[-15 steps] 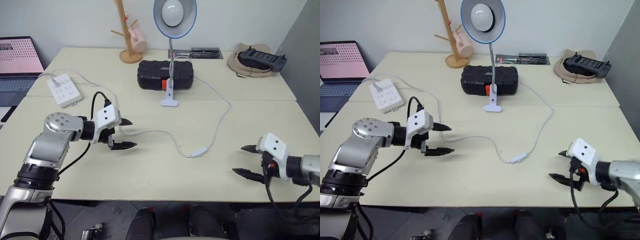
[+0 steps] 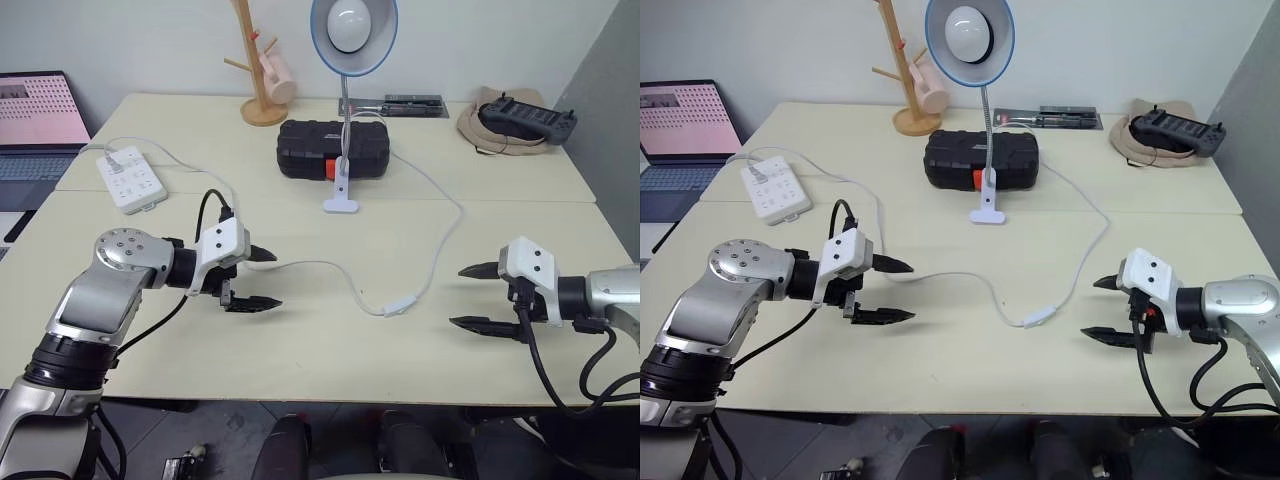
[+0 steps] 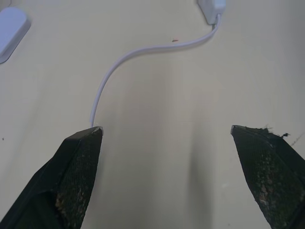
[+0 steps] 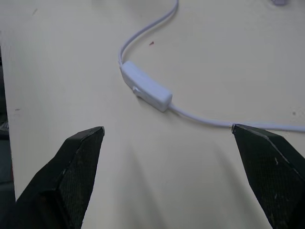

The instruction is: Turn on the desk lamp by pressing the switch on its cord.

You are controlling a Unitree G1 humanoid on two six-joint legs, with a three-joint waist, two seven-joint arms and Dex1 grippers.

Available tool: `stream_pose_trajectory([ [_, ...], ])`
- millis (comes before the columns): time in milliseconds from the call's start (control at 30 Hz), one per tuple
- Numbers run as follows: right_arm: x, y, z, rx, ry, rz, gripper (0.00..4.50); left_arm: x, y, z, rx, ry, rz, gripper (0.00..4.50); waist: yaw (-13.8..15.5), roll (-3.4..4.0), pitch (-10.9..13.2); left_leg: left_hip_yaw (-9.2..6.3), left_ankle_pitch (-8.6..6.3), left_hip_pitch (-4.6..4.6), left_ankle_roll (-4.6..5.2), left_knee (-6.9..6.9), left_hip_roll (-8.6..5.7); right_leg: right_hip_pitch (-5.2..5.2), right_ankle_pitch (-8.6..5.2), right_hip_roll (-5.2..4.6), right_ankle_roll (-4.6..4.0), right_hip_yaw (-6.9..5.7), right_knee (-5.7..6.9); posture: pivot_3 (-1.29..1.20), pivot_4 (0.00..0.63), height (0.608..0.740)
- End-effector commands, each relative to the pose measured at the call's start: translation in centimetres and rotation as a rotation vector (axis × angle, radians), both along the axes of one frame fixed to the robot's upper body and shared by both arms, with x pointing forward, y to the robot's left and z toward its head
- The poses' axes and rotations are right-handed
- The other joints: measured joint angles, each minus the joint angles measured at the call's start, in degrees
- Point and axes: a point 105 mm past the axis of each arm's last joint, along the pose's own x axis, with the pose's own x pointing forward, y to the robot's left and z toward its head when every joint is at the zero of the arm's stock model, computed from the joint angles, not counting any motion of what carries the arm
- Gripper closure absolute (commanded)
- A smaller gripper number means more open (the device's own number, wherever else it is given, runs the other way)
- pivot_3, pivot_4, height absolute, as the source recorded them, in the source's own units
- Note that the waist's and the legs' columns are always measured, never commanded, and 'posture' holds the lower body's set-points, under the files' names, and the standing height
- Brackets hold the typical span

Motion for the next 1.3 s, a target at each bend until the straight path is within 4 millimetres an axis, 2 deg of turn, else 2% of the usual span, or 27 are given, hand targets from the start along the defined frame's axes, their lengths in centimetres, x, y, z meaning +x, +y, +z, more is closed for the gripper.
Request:
stream_pose_trajectory([
  [33, 0.1, 0.7, 0.5, 0.007, -0.023, 0.043, 0.0, -0.4, -0.9, 1.6, -0.075, -0.007, -0.01, 0.01, 0.0, 0.0, 0.0, -0.01, 0.0, -0.01, 0.0, 0.0, 0.0, 0.0, 0.0, 0.0, 0.0, -0.01, 0.0, 0.0, 0.15, 0.74],
  [167, 0.2, 1.4, 0.6, 0.03, -0.024, 0.077, 0.0, -1.1, -2.1, 3.6, -0.205, 0.038, -0.012, 0.01, 0.0, 0.0, 0.0, 0.0, 0.0, -0.03, 0.0, 0.02, 0.04, -0.02, 0.0, 0.0, 0.0, 0.01, 0.0, 0.0, 0.15, 0.74],
  [233, 0.3, 1.8, 0.9, 0.068, -0.025, 0.08, 0.0, -1.2, -2.8, 5.0, -0.329, 0.097, 0.013, 0.01, 0.0, 0.0, 0.0, -0.03, 0.0, -0.03, 0.0, 0.01, 0.05, -0.01, 0.0, -0.01, 0.0, -0.01, 0.01, 0.0, 0.15, 0.74],
  [300, 0.5, 2.2, 1.2, 0.104, -0.02, 0.082, 0.0, -1.6, -3.0, 5.2, -0.362, 0.136, 0.012, 0.01, 0.0, 0.0, 0.0, -0.07, 0.0, -0.03, 0.0, 0.03, 0.06, 0.0, 0.0, -0.01, 0.0, -0.03, 0.02, 0.0, 0.15, 0.74],
  [500, 0.4, 2.6, 1.1, 0.107, -0.024, 0.116, 0.0, -2.2, -2.7, 4.0, -0.289, 0.124, 0.008, 0.01, 0.0, 0.0, 0.0, -0.07, 0.0, 0.01, -0.01, 0.02, 0.05, -0.01, 0.0, -0.01, 0.0, 0.02, 0.02, 0.0, 0.15, 0.74],
  [600, 0.6, 3.4, -0.6, 0.06, -0.025, 0.162, 0.0, -2.7, -2.6, 2.7, -0.21, 0.113, -0.032, 0.01, 0.0, 0.0, 0.0, -0.08, 0.01, 0.0, -0.01, 0.03, 0.05, 0.01, 0.0, -0.04, 0.0, 0.0, 0.02, 0.0, 0.15, 0.74],
  [800, 1.8, 4.9, -1.9, 0.033, -0.048, 0.246, 0.0, -4.6, -2.6, 0.5, -0.091, 0.102, -0.154, 0.01, -0.1, 0.02, 0.0, 0.0, 0.01, 0.08, -0.01, -0.01, 0.05, 0.0, 0.0, -0.02, -0.01, 0.07, 0.01, 0.0, 0.15, 0.74],
  [1000, 2.9, 5.3, -2.6, -0.016, -0.078, 0.315, 0.0, -4.6, -2.7, 0.4, -0.081, 0.085, -0.181, 0.01, 0.1, 0.02, 0.0, -0.01, 0.01, 0.06, -0.01, 0.0, 0.03, 0.02, 0.0, -0.03, -0.01, 0.0, 0.01, 0.0, 0.15, 0.74],
  [1200, 3.4, 4.3, -4.0, -0.091, -0.084, 0.358, 0.0, -4.6, -2.9, 0.2, -0.085, 0.08, -0.182, 0.01, 0.0, 0.02, 0.0, 0.0, 0.01, 0.06, -0.01, 0.0, 0.03, 0.01, 0.0, -0.03, -0.01, 0.0, 0.01, 0.0, 0.15, 0.74],
  [1300, 3.7, 4.3, -4.1, -0.094, -0.084, 0.363, 0.5, -4.5, -2.9, 0.3, -0.086, 0.075, -0.181, 0.0, 0.0, 0.02, 0.0, 0.02, 0.01, 0.06, -0.01, 0.0, 0.02, 0.01, 0.0, -0.02, -0.01, 0.02, 0.02, 0.0, 0.15, 0.74],
])
